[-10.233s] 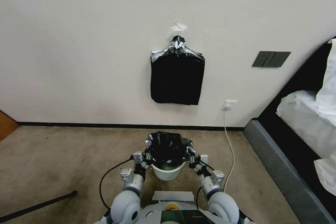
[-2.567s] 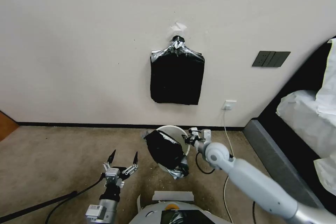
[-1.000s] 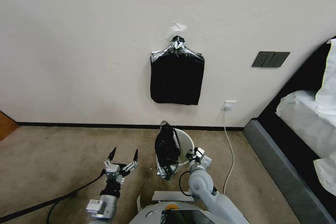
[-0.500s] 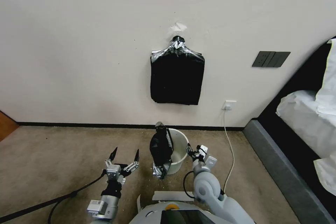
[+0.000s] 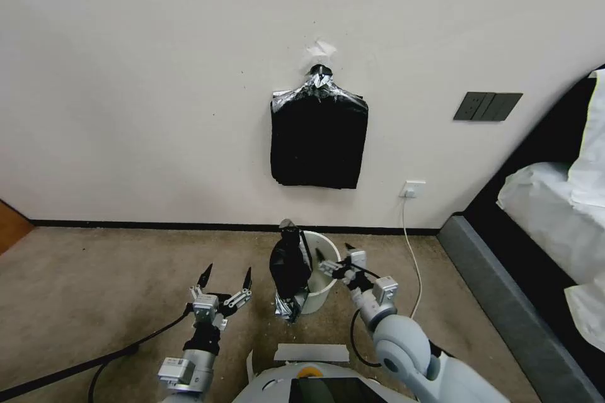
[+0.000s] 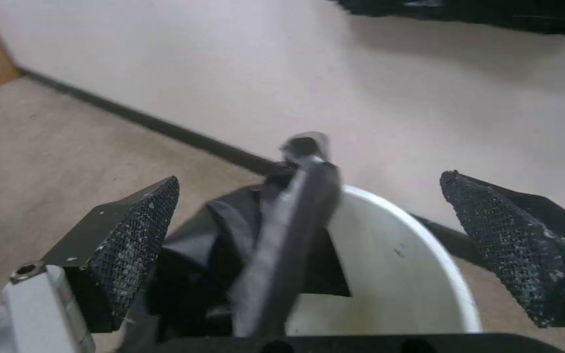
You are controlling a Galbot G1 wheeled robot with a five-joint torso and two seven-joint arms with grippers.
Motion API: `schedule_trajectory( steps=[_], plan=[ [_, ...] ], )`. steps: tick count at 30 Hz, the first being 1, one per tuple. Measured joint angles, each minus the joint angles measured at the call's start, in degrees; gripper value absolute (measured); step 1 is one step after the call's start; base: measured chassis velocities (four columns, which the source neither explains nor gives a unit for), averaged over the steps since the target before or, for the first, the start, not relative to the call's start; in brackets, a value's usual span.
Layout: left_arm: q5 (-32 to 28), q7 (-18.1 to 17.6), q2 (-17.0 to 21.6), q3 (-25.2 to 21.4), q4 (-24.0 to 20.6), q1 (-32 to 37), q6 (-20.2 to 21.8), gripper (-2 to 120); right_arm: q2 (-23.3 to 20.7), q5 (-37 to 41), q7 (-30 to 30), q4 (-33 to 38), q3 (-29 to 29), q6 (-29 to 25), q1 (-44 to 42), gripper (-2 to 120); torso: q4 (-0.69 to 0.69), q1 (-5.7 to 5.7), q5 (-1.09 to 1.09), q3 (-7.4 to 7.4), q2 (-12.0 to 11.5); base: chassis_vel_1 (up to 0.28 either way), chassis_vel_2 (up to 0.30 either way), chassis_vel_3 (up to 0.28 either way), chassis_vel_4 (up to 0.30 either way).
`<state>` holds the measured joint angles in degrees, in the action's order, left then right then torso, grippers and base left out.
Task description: Place a trash bag onto the trash bin.
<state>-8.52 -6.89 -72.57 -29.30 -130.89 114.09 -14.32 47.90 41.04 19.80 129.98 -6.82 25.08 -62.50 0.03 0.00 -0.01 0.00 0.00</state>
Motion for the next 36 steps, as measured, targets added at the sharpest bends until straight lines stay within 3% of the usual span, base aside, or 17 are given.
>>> schedule_trajectory(
  steps=[5, 11, 27, 36],
  plan=[
    [0.0, -0.12, -0.25, -0.15, -0.24, -0.37, 0.71, 100, 2.33, 5.69, 4.92, -2.88, -6.49, 5.45, 7.19, 100, -0.02, 0.0, 0.02, 0.0, 0.0, 0.0, 0.0, 0.0, 0.0],
    [-0.02, -0.15, -0.45, -0.33, -0.4, -0.73, 0.96, 100, 4.54, 8.85, 8.52, -5.7, -9.34, 9.23, 10.42, 97, -0.02, 0.0, 0.02, 0.0, 0.0, 0.0, 0.0, 0.0, 0.0],
    [-1.28, -0.19, 1.28, 0.11, 1.16, -3.78, 2.4, 100, 4.82, 15.21, 12.44, -8.65, -10.97, 12.23, 14.36, 40, -0.03, 0.0, 0.01, 0.0, 0.0, 0.0, 0.0, 0.0, 0.0],
    [-3.82, -2.81, 5.51, 4.18, 1.71, -9.2, 8.12, 100, 4.71, 18.13, 13.42, -8.86, -9.36, 12.33, 14.06, 7, -0.03, 0.0, 0.01, 0.0, 0.0, 0.0, 0.0, 0.0, 0.0]
  ],
)
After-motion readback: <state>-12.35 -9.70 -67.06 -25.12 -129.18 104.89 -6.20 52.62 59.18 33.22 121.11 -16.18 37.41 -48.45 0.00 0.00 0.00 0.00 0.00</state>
